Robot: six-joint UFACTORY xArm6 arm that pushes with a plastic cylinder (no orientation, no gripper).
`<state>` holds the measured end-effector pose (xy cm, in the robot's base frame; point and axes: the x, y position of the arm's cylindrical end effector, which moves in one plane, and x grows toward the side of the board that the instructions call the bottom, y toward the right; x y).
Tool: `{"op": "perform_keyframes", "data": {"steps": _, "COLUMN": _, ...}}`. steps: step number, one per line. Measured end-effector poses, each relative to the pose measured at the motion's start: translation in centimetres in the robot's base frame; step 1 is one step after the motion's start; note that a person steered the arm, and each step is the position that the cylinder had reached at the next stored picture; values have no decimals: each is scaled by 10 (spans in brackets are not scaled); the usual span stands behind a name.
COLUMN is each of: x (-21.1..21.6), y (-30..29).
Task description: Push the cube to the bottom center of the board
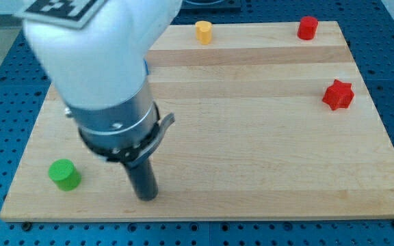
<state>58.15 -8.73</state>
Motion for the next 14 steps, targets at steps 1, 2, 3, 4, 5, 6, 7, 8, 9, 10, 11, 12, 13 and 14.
{"op": "perform_keyframes", "data": {"steps": 1, "x": -38, "y": -6}}
{"op": "perform_keyframes", "data": {"steps": 2, "x": -81, "y": -9}}
{"op": "perform_keyframes", "data": {"steps": 3, "x": -130, "y": -9}}
{"op": "perform_keyframes", "data": {"steps": 4, "x": -176, "y": -7}}
{"op": "perform_keyframes", "data": {"steps": 5, "x": -214, "y": -1}}
{"op": "perform_keyframes", "data": {"steps": 6, "x": -247, "y": -1}}
{"op": "perform_keyframes", "data": {"steps": 7, "x": -255, "y": -5}}
{"op": "perform_keyframes", "data": {"steps": 8, "x": -255, "y": -6}}
{"op": "perform_keyframes", "data": {"steps": 9, "x": -254, "y": -6}}
{"op": "perform_keyframes", "data": {"steps": 10, "x": -247, "y": -6}}
{"op": "perform_keyframes", "data": {"steps": 11, "x": -241, "y": -8}}
{"op": "perform_keyframes", "data": {"steps": 12, "x": -241, "y": -33}}
{"op": "perform_keyframes", "data": {"steps": 13, "x": -241, "y": -62}}
{"op": "perform_keyframes", "data": {"steps": 14, "x": -241, "y": -69}}
